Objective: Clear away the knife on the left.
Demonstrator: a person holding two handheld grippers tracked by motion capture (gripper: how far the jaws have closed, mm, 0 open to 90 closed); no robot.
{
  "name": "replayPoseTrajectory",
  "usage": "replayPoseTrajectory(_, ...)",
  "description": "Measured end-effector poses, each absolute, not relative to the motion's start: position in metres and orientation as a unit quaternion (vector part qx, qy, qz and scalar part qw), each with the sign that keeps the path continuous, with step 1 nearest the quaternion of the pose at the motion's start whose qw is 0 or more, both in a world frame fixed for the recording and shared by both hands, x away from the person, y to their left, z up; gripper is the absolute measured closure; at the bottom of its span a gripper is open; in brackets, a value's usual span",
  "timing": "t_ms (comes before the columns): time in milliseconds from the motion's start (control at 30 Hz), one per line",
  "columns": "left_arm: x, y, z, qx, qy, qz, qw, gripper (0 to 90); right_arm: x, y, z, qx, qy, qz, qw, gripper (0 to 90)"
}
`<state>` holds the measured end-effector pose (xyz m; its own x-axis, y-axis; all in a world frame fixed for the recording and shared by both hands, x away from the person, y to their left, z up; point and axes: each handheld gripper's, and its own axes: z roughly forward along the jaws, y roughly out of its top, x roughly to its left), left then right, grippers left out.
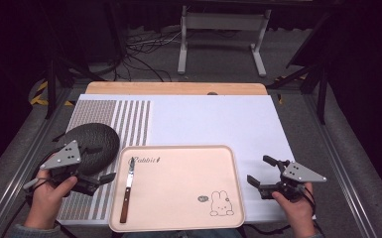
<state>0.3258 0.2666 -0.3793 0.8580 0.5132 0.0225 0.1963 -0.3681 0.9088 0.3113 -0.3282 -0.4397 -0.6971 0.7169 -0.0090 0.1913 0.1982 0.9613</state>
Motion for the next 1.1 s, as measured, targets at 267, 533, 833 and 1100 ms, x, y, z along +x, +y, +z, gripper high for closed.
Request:
replayPoseTrajectory(267,0.315,0.288,-0.395,0.783,0.229,0.172,0.552,2.4,0.311,-0.328,-0.439,0.301,0.734,0.559,0.241,4.2)
replayPoseTrajectory(533,0.308,0.303,-0.412,0.764,0.243,0.187,0.568,1.8,0.311,-0.328,-0.439,0.296,0.734,0.561,0.243,3.8)
replayPoseTrajectory(833,0.306,0.313,-0.429,0.755,0.256,0.189,0.573,1.6,0.31,-0.329,-0.438,0.294,0.735,0.561,0.243,3.3)
replayPoseTrajectory(1100,0.307,0.314,-0.444,0.756,0.273,0.183,0.566,1.8,0.31,-0.33,-0.439,0.291,0.735,0.562,0.245,3.2)
